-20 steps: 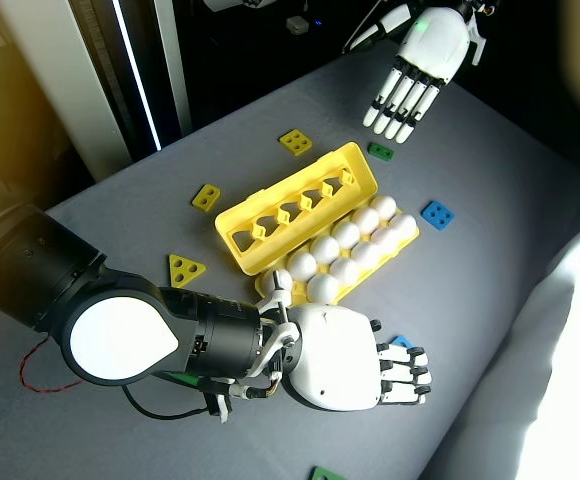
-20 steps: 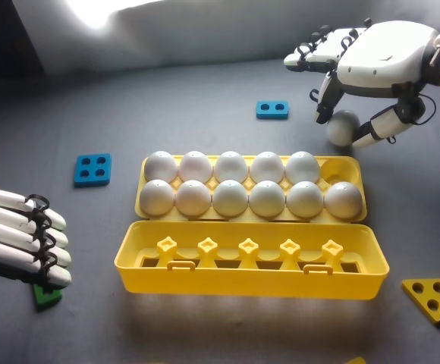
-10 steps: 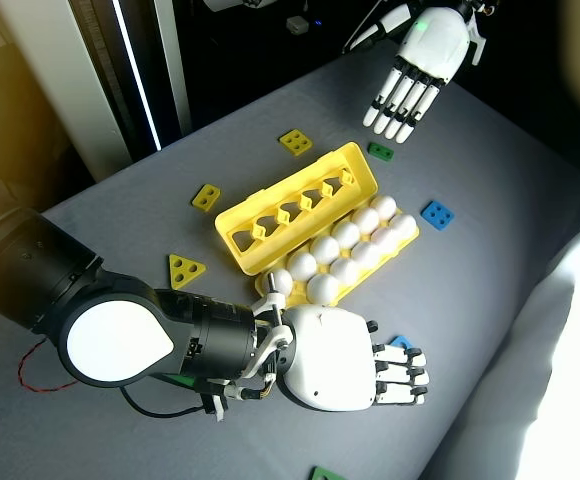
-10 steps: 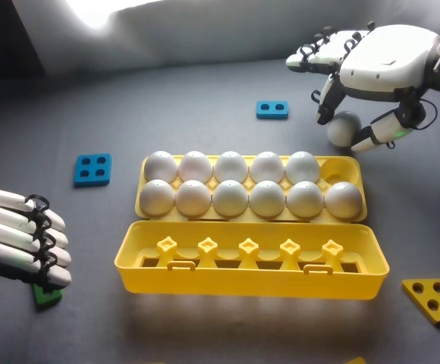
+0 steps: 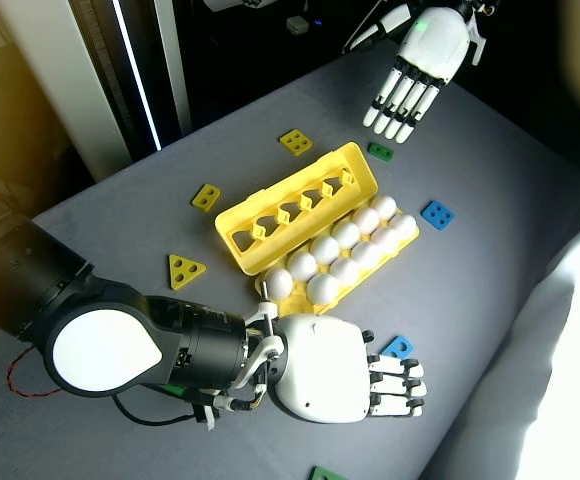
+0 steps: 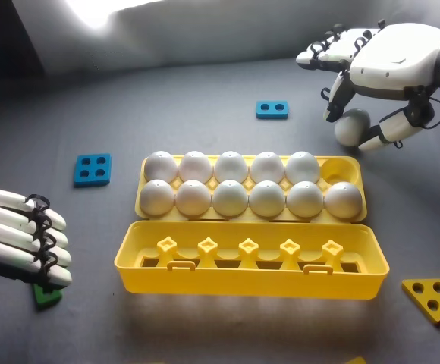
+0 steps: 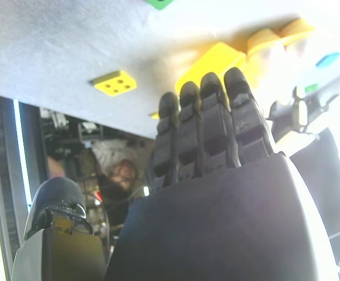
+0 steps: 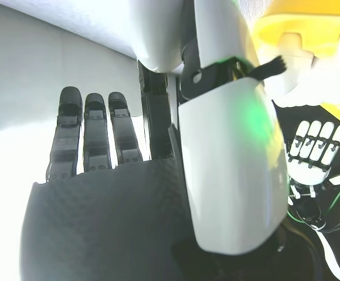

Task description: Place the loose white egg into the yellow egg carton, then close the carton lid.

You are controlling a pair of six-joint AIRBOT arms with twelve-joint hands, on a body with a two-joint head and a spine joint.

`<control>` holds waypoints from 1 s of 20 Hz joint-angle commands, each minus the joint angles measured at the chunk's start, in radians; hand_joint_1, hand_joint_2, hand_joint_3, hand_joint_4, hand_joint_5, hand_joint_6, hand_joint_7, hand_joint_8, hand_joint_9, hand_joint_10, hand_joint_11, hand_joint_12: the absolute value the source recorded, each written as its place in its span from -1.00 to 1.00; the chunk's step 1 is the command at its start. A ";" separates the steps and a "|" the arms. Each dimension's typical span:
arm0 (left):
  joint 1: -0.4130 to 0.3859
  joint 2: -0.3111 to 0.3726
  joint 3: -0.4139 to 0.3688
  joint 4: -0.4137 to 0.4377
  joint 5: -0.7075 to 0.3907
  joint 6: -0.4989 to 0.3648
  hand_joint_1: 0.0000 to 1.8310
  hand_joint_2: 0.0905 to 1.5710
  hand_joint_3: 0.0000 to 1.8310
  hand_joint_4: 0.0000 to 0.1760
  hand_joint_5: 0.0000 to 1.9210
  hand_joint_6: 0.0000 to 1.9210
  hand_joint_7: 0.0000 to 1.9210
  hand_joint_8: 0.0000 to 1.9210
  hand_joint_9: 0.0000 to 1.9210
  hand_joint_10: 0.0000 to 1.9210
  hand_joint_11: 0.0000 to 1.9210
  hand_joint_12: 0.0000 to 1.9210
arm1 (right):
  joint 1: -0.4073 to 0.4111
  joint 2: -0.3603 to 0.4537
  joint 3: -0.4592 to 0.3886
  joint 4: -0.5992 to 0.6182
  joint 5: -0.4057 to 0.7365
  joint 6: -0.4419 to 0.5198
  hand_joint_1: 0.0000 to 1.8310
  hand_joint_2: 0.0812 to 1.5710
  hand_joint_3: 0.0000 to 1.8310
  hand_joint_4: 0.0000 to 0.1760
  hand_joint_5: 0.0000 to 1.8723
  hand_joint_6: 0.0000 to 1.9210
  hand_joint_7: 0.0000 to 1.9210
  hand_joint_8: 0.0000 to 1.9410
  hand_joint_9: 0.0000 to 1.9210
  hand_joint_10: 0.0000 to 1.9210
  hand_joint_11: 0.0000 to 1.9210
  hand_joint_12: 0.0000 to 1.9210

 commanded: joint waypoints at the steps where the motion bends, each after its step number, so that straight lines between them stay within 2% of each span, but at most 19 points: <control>1: -0.007 0.012 0.012 -0.058 -0.048 -0.003 -1.00 0.30 -1.00 -1.00 -0.75 -1.00 -0.76 -1.00 -0.83 -1.00 -1.00 -0.71 | -0.008 0.014 0.008 0.004 0.008 -0.012 0.24 0.19 -1.00 -1.00 0.11 -1.00 -1.00 -1.00 -1.00 -1.00 -1.00 -0.62; 5: -0.007 0.012 0.014 -0.058 -0.045 -0.003 -1.00 0.30 -1.00 -1.00 -0.74 -1.00 -0.75 -1.00 -0.82 -1.00 -1.00 -0.71 | -0.013 0.014 0.008 0.006 0.008 -0.012 0.21 0.19 -1.00 -1.00 0.10 -0.99 -1.00 -1.00 -1.00 -1.00 -1.00 -0.67; 11: -0.008 0.012 0.014 -0.058 -0.044 -0.003 -1.00 0.30 -1.00 -1.00 -0.75 -1.00 -0.75 -1.00 -0.83 -1.00 -1.00 -0.71 | -0.015 0.017 0.008 0.009 0.009 -0.012 0.20 0.19 -1.00 -1.00 0.12 -0.99 -1.00 -1.00 -1.00 -1.00 -1.00 -0.60; 15: -0.008 0.012 0.014 -0.058 -0.044 -0.003 -1.00 0.29 -1.00 -1.00 -0.75 -1.00 -0.76 -1.00 -0.84 -1.00 -1.00 -0.72 | -0.015 0.016 0.007 0.017 0.010 -0.012 0.19 0.20 -1.00 -1.00 0.13 -0.99 -1.00 -1.00 -1.00 -1.00 -1.00 -0.67; 16: -0.008 0.012 0.014 -0.058 -0.044 -0.003 -1.00 0.29 -1.00 -1.00 -0.75 -1.00 -0.76 -1.00 -0.83 -1.00 -1.00 -0.71 | -0.016 0.016 0.007 0.018 0.010 -0.012 0.25 0.27 -0.99 -1.00 0.24 -0.34 -1.00 -1.00 -1.00 -1.00 -1.00 -0.56; 18: -0.008 0.012 0.014 -0.058 -0.043 -0.003 -1.00 0.30 -1.00 -1.00 -0.75 -1.00 -0.76 -1.00 -0.84 -1.00 -1.00 -0.71 | -0.020 0.016 0.007 0.021 0.010 -0.012 0.24 0.29 -1.00 -1.00 0.21 -0.26 -1.00 -1.00 -1.00 -1.00 -1.00 -0.57; 20: -0.008 0.012 0.014 -0.058 -0.043 -0.003 -1.00 0.31 -1.00 -1.00 -0.75 -1.00 -0.76 -1.00 -0.84 -1.00 -1.00 -0.73 | -0.020 0.017 0.007 0.021 0.010 -0.012 0.28 0.29 -1.00 -1.00 0.23 -0.30 -1.00 -1.00 -1.00 -1.00 -1.00 -0.61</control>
